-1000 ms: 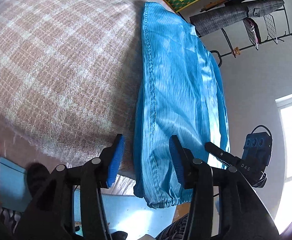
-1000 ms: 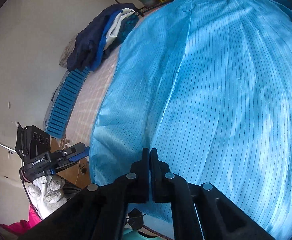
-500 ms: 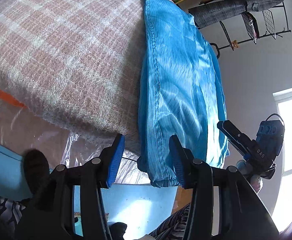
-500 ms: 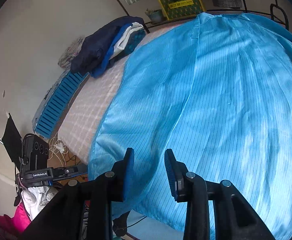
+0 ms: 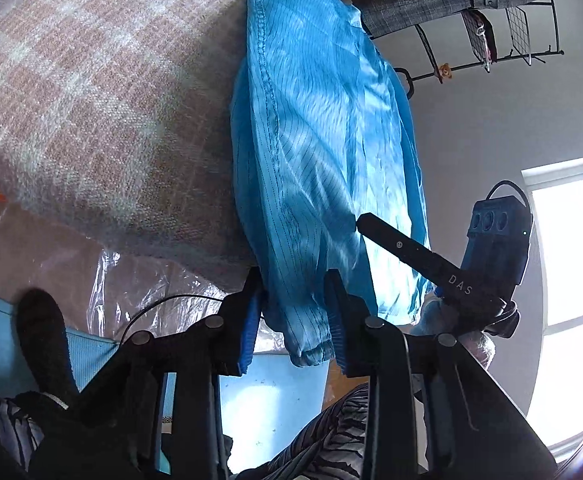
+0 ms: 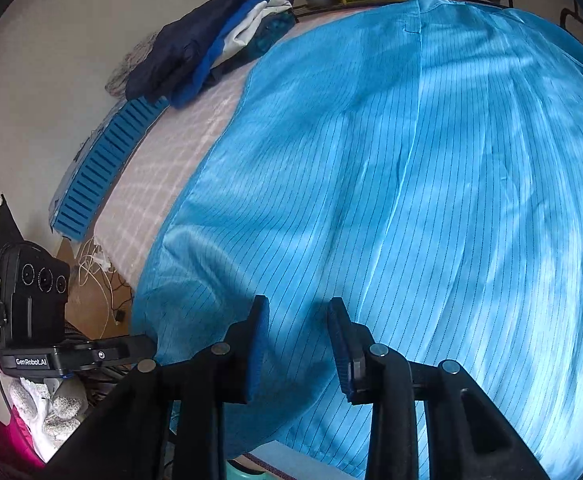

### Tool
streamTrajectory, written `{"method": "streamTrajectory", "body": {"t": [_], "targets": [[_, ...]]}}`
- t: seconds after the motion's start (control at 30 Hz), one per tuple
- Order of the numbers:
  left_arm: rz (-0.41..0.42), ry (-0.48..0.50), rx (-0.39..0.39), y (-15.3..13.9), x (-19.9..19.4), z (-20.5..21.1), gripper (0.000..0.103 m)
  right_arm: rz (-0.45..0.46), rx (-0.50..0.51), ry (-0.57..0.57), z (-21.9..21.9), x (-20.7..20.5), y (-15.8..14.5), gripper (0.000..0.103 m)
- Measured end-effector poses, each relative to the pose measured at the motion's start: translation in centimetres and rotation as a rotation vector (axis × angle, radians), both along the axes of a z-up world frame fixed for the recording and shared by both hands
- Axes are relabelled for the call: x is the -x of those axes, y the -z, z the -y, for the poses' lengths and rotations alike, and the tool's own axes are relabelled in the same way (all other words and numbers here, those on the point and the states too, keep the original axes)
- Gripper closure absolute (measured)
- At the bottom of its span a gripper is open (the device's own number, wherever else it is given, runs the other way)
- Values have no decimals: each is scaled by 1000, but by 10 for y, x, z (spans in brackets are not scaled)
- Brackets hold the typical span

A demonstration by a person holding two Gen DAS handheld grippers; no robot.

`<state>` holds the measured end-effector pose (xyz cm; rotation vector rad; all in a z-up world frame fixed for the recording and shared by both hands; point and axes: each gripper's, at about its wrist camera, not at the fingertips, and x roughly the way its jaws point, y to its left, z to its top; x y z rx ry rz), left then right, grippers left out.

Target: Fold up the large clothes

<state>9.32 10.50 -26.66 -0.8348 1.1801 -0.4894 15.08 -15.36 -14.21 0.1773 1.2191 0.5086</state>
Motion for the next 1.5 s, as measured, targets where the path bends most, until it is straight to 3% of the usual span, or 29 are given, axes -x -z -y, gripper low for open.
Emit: {"method": "streamTrajectory", "body": {"t": [0.13, 0.23, 0.27, 0.3, 0.43, 0.53, 0.57, 0.7, 0.87, 1.03, 1.13, 1.23, 1.3, 1.5], "targets": [[13, -17, -52, -3, -5, 0, 73, -14, 8, -5, -1, -1, 4, 70], [-15, -37, -24, 7, -13, 2, 73, -25, 17, -11, -3, -3, 4, 70], [-5, -31, -36, 5, -15, 4, 75, -30, 23, -18, -4, -3, 4, 70], [15, -21, -56, 1, -14, 6, 97, -39, 33, -29, -6, -4, 3, 69], [97, 0, -98, -17, -11, 18, 100, -56, 42, -56, -9, -16, -16, 68], [150, 17, -118, -32, -11, 27, 100, -13, 30, -52, -13, -35, -46, 47], [163, 20, -124, -36, -11, 30, 100, 2, 28, -54, -17, -43, -55, 35], [204, 46, -140, -48, -14, 42, 100, 26, 41, -91, -46, -78, -76, 32], [211, 67, -131, -50, -20, 53, 101, -28, 84, -171, -98, -113, -65, 33], [222, 81, -141, -52, -25, 64, 101, -38, 252, -255, -153, -126, -32, 33], [225, 90, -157, -52, -27, 69, 101, -53, 342, -264, -167, -134, -11, 43], [220, 92, -168, -51, -29, 72, 102, -75, 382, -257, -167, -141, 5, 81], [220, 97, -184, -51, -31, 76, 102, -71, 375, -252, -162, -145, 8, 102], [268, 142, -264, -66, -37, 99, 102, -38, 184, -160, -124, -154, -16, 103]]}}
